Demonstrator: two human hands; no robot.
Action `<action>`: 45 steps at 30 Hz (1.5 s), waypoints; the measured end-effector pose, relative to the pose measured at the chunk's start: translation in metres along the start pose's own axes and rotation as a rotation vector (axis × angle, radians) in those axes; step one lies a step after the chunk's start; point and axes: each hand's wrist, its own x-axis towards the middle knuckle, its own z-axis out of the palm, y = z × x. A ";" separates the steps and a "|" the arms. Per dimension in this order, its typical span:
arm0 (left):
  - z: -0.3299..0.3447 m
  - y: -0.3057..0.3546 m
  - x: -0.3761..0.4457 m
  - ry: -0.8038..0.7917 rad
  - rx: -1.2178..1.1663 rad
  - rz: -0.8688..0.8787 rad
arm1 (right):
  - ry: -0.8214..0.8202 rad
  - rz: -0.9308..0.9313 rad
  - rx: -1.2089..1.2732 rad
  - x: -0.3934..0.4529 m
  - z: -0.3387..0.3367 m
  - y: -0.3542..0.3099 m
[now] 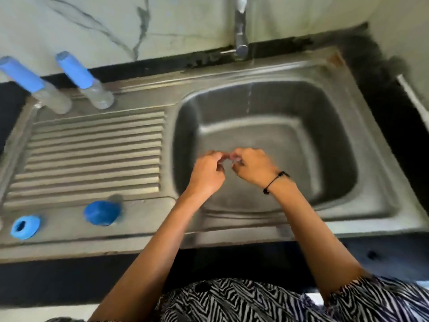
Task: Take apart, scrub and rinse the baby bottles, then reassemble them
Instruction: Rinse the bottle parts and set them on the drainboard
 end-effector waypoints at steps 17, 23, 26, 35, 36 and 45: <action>0.069 -0.018 0.106 -0.204 -0.162 -0.294 | -0.316 0.080 -0.367 0.116 0.054 0.085; 0.063 -0.026 0.122 -0.169 -0.245 -0.308 | -0.158 0.104 -0.363 0.129 0.046 0.078; 0.060 -0.021 0.136 -0.099 -0.380 -0.306 | 0.043 0.211 -0.146 0.146 0.005 0.065; -0.002 0.043 0.175 0.048 -0.930 -0.275 | 0.261 0.213 0.773 0.142 -0.083 0.025; -0.006 0.050 0.176 0.027 -0.951 -0.245 | 0.286 0.197 0.816 0.141 -0.084 0.024; -0.024 0.086 0.187 0.001 -0.941 -0.076 | 0.401 0.261 1.060 0.130 -0.098 0.005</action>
